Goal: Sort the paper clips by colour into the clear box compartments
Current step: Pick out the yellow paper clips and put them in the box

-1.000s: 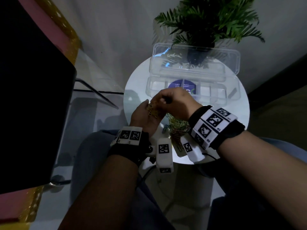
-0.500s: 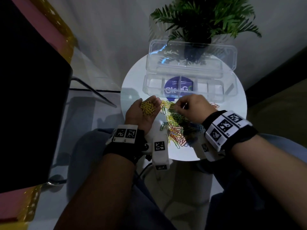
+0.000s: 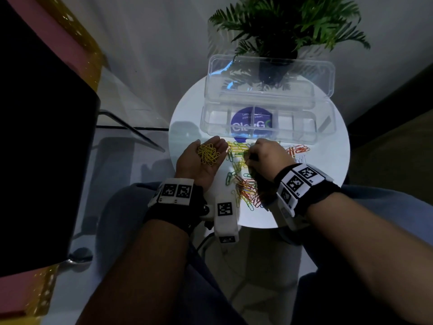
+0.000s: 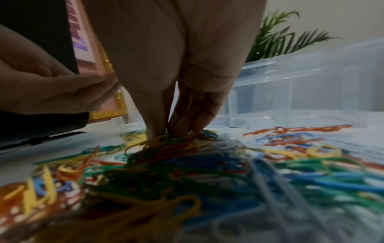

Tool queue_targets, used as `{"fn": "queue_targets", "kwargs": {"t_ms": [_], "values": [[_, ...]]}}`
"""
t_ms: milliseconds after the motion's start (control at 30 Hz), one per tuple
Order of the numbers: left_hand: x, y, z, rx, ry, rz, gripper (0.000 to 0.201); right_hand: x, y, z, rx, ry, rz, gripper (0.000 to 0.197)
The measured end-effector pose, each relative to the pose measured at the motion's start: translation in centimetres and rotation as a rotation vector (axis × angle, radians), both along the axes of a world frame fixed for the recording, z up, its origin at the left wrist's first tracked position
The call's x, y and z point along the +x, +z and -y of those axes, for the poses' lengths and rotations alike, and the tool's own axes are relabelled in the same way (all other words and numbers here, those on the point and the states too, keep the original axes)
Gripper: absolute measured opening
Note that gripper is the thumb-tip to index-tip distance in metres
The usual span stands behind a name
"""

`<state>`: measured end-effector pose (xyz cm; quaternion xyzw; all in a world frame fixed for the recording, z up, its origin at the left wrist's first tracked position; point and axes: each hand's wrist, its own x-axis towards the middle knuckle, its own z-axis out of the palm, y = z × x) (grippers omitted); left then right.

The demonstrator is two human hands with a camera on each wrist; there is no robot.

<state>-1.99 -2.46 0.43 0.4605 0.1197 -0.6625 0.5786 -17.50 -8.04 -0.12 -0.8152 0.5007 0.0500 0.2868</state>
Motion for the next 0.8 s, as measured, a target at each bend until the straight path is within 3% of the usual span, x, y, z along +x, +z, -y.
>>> {"fn": "queue_targets", "kwargs": {"t_ms": [367,600,800], "values": [[0.1,0.3,-0.1,0.000,0.004,0.005,0.046,2.2,-0.3,-1.5,-0.089,0.009,-0.124,0.047],[0.3,0.3,-0.1,0.001,0.003,-0.003,0.046,3.1,-0.7,-0.3,-0.007,-0.128,-0.157,0.019],[0.5,0.3,-0.1,-0.002,-0.001,-0.015,0.046,3.2,-1.2,0.1,0.021,-0.108,-0.122,0.014]]}}
